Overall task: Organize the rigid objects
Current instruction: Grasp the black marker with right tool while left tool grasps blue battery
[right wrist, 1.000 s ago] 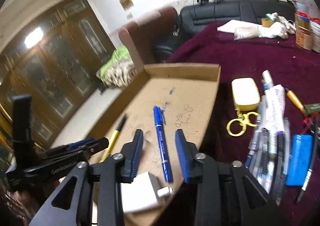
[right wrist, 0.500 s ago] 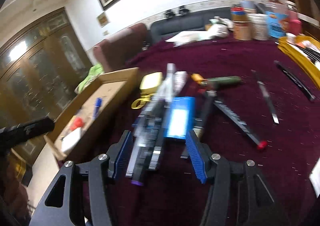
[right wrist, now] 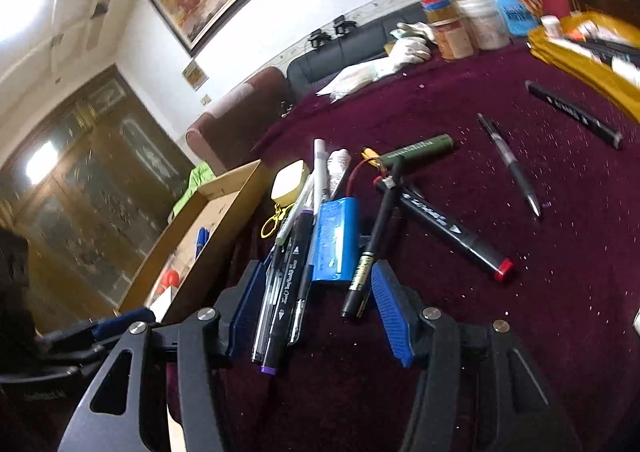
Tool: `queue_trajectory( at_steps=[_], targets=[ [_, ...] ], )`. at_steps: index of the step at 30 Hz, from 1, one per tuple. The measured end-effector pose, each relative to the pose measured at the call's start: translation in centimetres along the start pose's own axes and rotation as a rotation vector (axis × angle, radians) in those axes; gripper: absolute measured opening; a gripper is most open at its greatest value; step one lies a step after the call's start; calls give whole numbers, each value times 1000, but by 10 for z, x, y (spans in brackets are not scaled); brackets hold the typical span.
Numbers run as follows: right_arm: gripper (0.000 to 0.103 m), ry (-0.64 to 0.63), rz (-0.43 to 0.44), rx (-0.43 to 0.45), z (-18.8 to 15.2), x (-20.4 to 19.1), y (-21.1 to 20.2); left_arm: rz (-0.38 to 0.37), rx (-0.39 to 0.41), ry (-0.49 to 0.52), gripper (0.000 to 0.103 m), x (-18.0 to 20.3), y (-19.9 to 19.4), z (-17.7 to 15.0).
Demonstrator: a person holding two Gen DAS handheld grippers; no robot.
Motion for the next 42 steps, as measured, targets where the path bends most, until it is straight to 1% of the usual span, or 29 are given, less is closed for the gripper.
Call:
queue_trajectory(
  at_steps=[3, 6, 9, 11, 13, 14, 18, 19, 20, 22, 23, 27, 30, 33, 34, 35, 36, 38, 40, 42],
  targets=[
    [55, 27, 0, -21, 1, 4, 4, -8, -5, -12, 68, -5, 1, -3],
    [55, 21, -28, -40, 0, 4, 8, -20, -9, -25, 68, -10, 2, -5],
    [54, 22, -83, -79, 0, 5, 17, -25, -12, -31, 68, -13, 2, -7],
    [39, 41, -132, -123, 2, 10, 28, -33, -11, -40, 68, -16, 1, -9],
    [35, 38, -167, -157, 5, 12, 39, -39, -12, -47, 68, -17, 1, -10],
    [34, 38, -172, -167, 7, 13, 43, -41, -12, -49, 68, -18, 0, -10],
    [34, 94, -111, -201, 15, 18, 55, -46, -16, -49, 68, -19, 1, -11],
    [30, 110, -91, -207, 17, 20, 57, -48, -20, -50, 68, -18, 2, -11],
    [21, 115, -72, -213, 17, 19, 58, -51, -23, -50, 68, -18, 3, -12],
    [13, 124, -14, -224, 15, 18, 56, -52, -28, -45, 68, -18, 4, -11],
    [11, 119, -11, -226, 13, 18, 54, -52, -30, -41, 68, -17, 5, -11],
    [11, 85, -40, -218, 8, 14, 48, -53, -37, -30, 68, -11, 8, -12],
    [11, 56, -109, -218, 2, 19, 41, -54, -43, -23, 68, -8, 10, -12],
    [10, 23, -179, -167, 0, 27, 26, -74, -60, -20, 68, -1, 17, -7],
    [10, 8, -217, -143, 1, 30, 21, -86, -68, -17, 68, 3, 21, -2],
    [10, -6, -248, -124, 2, 32, 19, -100, -75, -10, 71, 8, 26, 3],
    [10, -10, -273, -108, 3, 35, 17, -114, -83, 0, 75, 12, 31, 7],
    [10, 9, -298, -93, 5, 41, 16, -115, -98, 13, 75, 21, 45, 18],
    [10, -3, -323, -89, 5, 43, 16, -123, -101, 34, 75, 33, 58, 32],
    [10, -7, -299, -109, 3, 42, 19, -120, -101, 80, 75, 46, 70, 43]
  ],
)
Point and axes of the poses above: each gripper's, at about its wrist camera, not at the fingertips, and y roughly the way its jaws point, x to its right, z to its top, the point moved 5 cm from there along y, roughly the way its jaws point, and after that the axes turned 12 degrees about -z, right-handed, at the moved point
